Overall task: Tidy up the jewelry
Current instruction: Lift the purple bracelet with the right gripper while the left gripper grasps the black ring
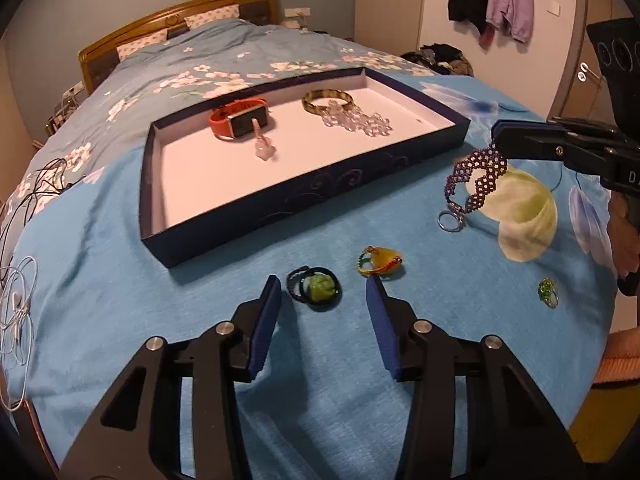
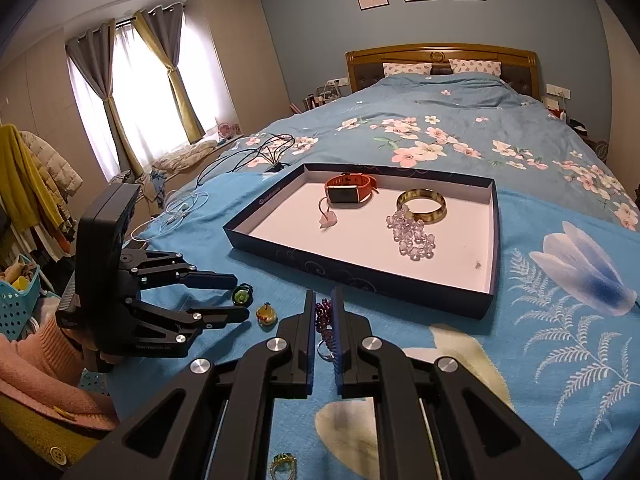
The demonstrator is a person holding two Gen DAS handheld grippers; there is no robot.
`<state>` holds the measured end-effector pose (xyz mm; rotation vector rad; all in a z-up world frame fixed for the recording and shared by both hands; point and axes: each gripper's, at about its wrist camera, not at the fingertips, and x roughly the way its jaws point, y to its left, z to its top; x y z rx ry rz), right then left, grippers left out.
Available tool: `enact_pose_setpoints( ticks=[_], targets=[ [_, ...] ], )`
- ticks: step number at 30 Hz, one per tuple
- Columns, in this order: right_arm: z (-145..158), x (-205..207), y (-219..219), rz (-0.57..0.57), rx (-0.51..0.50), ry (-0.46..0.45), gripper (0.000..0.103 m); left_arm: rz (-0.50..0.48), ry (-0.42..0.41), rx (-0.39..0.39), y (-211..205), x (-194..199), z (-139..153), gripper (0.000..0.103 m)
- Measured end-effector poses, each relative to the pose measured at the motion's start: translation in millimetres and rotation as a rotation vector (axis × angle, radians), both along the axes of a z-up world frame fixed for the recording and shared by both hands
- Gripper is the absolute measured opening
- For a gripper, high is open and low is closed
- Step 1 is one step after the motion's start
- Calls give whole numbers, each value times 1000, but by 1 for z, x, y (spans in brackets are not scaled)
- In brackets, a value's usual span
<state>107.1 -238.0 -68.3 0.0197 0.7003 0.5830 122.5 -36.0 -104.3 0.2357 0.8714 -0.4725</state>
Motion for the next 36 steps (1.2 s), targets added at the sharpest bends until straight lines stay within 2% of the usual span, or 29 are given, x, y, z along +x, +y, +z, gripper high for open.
enact_pose_setpoints(
  ticks=[3, 9, 14, 22, 25, 26, 27, 29, 36],
  targets=[
    [-1, 0, 0, 2, 4, 2, 6, 12, 3, 10, -1, 5, -2, 27],
    [-3, 0, 0, 2, 8, 9, 6, 28, -47, 55, -5, -1, 0, 26],
    [-3, 1, -1, 1, 7, 9, 6, 22, -86, -11, 4, -9, 12, 26],
    [-4, 1, -1, 3, 7, 13, 6, 11, -77, -63, 13, -15, 17, 26],
    [-5, 1, -2, 4, 7, 17, 6, 0, -87, -56, 13, -21, 18, 27],
    [-5, 2, -2, 4, 6, 18, 6, -5, -89, -57, 13, -23, 18, 29],
    [-5, 2, -2, 3, 7, 18, 6, -17, -87, -58, 13, -26, 18, 37],
    [-5, 2, -1, 3, 9, 20, 6, -19, -96, -48, 12, -29, 17, 42],
    [-5, 3, 0, 8, 6, 19, 6, -50, -51, -10, 4, -30, 8, 41]
  ],
)
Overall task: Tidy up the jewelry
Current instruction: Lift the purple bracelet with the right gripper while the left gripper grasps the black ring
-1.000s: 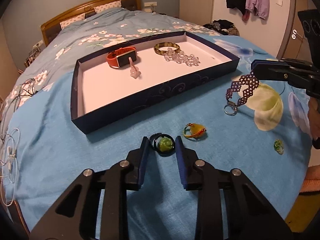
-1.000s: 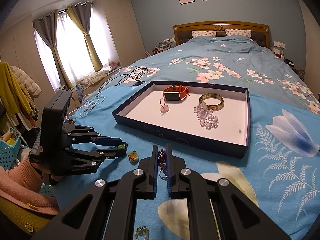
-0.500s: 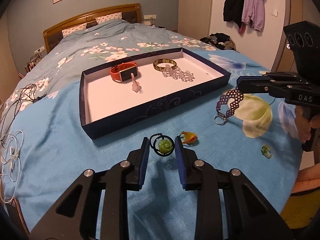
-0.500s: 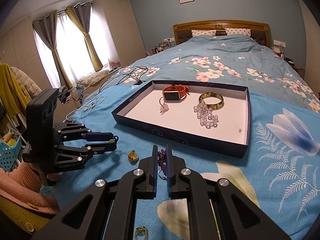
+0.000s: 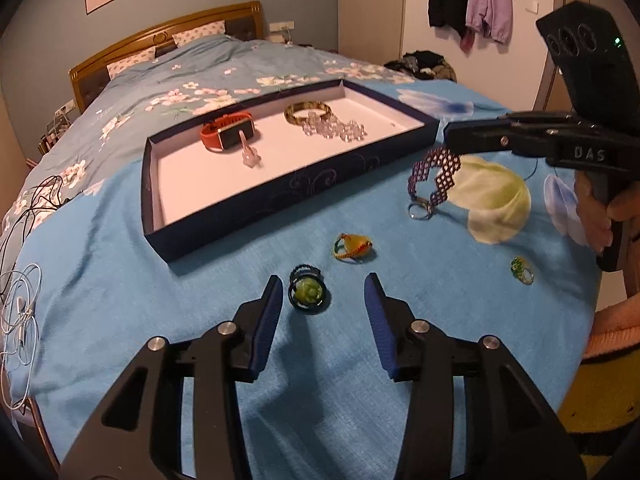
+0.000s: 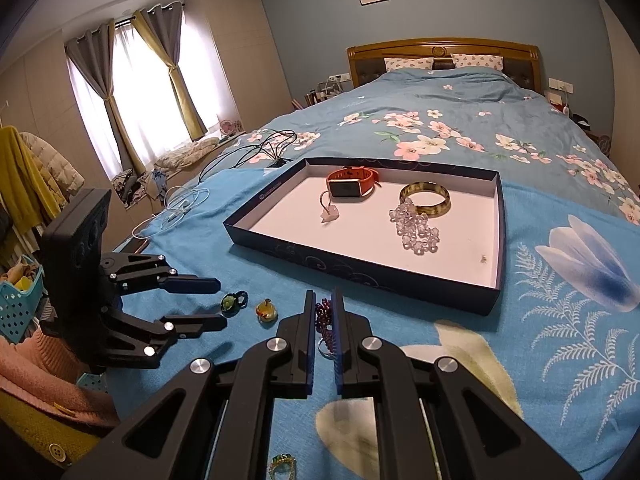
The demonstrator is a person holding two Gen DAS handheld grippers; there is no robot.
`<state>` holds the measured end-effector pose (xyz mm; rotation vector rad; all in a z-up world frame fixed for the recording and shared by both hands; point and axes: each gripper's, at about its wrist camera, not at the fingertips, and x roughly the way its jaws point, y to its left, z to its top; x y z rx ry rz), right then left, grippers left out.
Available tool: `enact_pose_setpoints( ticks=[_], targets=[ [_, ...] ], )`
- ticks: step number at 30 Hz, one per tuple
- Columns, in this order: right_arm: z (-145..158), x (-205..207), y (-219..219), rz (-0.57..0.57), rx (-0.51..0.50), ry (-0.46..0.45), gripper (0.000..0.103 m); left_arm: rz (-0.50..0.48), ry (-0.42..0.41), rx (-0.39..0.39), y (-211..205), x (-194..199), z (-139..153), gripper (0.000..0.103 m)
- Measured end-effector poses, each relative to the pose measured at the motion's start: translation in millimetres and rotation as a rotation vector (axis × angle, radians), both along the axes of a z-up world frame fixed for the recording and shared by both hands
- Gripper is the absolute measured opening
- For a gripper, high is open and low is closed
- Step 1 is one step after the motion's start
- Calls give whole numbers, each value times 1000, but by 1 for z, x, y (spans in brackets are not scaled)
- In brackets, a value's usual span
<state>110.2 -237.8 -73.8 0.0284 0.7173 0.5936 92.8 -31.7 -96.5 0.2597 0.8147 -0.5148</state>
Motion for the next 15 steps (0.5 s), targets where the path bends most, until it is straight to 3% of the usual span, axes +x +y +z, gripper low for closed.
enact_pose_setpoints(
  ticks=[7, 8, 15],
  targets=[
    [0, 0, 0, 2, 3, 0, 6, 45, 64, 2, 4, 13, -10, 28],
    [0, 0, 0, 1, 1, -1, 6, 50, 63, 5, 4, 13, -10, 23],
    [5, -2, 0, 2, 11, -16, 6, 60, 27, -18, 5, 9, -2, 23]
  ],
)
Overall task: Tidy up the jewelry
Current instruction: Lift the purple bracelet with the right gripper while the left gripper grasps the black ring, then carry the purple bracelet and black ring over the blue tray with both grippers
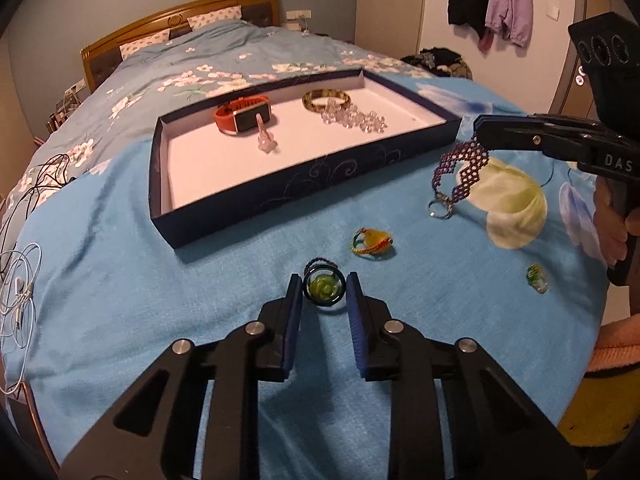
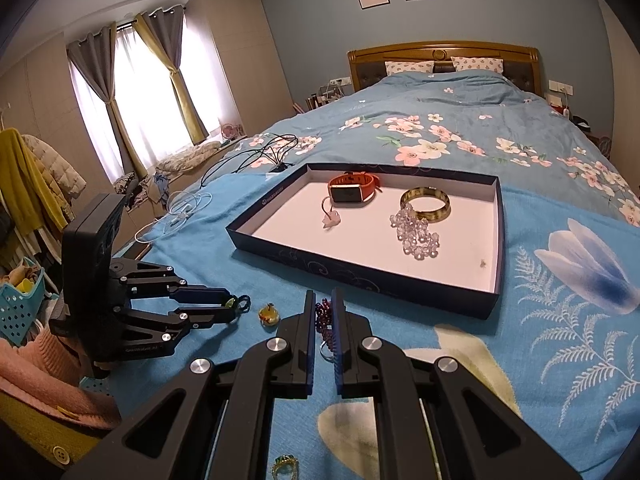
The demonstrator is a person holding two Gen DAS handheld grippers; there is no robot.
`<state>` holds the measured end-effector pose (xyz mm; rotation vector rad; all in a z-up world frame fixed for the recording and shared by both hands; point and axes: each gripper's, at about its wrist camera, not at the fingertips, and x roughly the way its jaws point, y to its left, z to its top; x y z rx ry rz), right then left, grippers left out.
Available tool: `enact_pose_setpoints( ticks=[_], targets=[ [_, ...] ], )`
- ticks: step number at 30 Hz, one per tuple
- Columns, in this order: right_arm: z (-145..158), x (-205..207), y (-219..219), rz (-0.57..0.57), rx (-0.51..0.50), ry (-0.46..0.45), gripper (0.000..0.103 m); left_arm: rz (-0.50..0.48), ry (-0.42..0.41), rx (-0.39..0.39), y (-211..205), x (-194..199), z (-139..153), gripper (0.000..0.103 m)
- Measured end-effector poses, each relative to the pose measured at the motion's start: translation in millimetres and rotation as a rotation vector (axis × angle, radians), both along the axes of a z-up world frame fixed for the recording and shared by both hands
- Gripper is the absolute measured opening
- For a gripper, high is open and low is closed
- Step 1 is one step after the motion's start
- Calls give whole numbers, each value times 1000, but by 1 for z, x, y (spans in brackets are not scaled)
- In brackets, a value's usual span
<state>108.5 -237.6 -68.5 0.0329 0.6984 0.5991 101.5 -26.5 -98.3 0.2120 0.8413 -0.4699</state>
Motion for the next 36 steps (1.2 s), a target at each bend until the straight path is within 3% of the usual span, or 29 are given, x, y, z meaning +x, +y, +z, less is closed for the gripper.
enact_pose_setpoints(
  ticks=[13, 23, 36],
  targets=[
    [20, 9, 3, 2, 9, -55, 6, -2, -103, -65, 3, -2, 37, 23],
    [37, 30, 7, 4, 11, -99, 6, 5, -170, -60, -3, 22, 55, 23],
    [33, 68, 10, -21, 0, -81, 6, 10, -171, -38, -8, 60, 54, 23]
  ],
)
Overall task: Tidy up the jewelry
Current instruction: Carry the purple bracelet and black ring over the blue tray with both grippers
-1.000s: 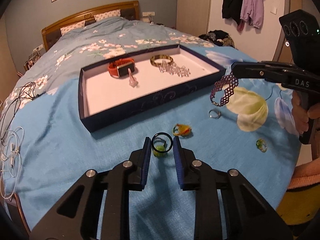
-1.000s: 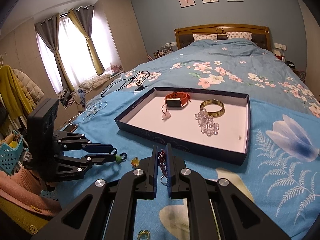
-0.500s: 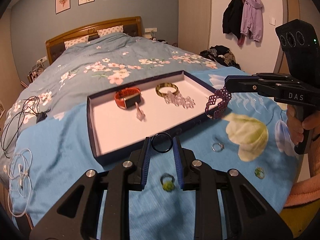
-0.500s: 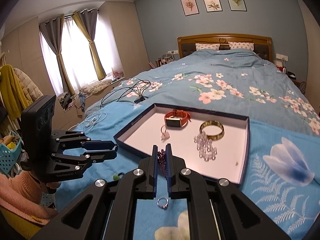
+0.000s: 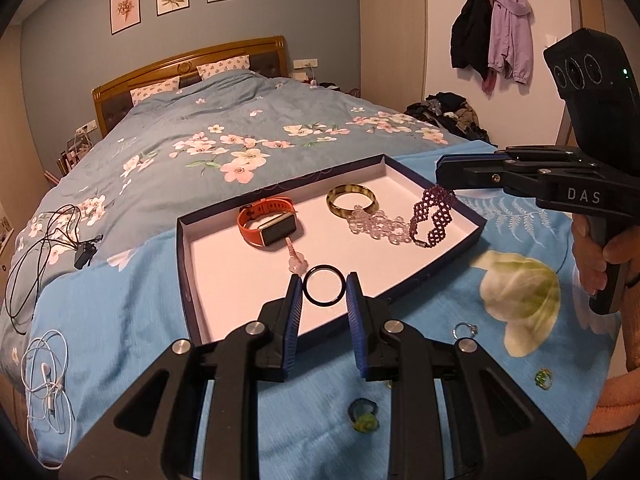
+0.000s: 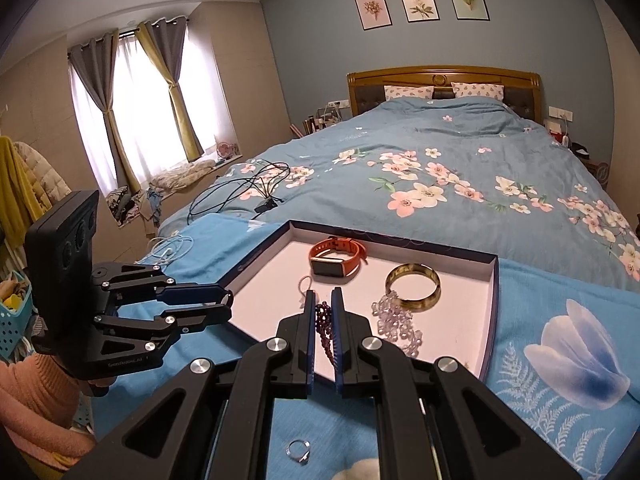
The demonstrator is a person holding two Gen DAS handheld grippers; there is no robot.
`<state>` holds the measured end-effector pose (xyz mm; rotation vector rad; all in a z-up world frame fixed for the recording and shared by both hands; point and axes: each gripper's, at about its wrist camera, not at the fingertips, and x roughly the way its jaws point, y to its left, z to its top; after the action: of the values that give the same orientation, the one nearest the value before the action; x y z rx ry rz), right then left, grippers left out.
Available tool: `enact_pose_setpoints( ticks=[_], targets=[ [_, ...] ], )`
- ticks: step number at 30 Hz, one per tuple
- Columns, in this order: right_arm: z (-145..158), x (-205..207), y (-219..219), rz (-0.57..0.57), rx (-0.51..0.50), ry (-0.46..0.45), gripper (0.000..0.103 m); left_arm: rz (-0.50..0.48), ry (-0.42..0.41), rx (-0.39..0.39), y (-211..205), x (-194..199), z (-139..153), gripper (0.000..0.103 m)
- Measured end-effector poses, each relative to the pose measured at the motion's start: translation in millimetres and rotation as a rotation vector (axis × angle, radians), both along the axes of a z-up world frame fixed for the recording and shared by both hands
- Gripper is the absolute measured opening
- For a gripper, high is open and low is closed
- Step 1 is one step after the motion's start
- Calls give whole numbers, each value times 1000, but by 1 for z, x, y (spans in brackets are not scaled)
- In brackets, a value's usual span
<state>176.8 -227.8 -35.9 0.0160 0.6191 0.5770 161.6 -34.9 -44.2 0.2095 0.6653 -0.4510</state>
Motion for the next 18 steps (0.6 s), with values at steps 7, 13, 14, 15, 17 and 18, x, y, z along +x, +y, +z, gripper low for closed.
enact_pose_setpoints(
  ticks=[7, 13, 14, 15, 17, 18],
  targets=[
    [-5, 19, 1, -13, -2, 24, 6, 9, 10, 17, -2, 16, -6, 23],
    [-11, 31, 0, -23, 9, 49, 6, 13, 26, 28, -3, 27, -13, 23],
    [-12, 32, 1, -23, 10, 53, 6, 13, 28, 29, -4, 28, -14, 23],
    [-13, 34, 0, -24, 13, 58, 6, 12, 33, 30, -4, 30, -16, 23],
    [-15, 37, 1, -26, 16, 65, 6, 11, 43, 31, -4, 33, -19, 23],
    [-16, 39, 1, -26, 19, 69, 6, 12, 47, 31, -4, 35, -20, 23]
  ],
)
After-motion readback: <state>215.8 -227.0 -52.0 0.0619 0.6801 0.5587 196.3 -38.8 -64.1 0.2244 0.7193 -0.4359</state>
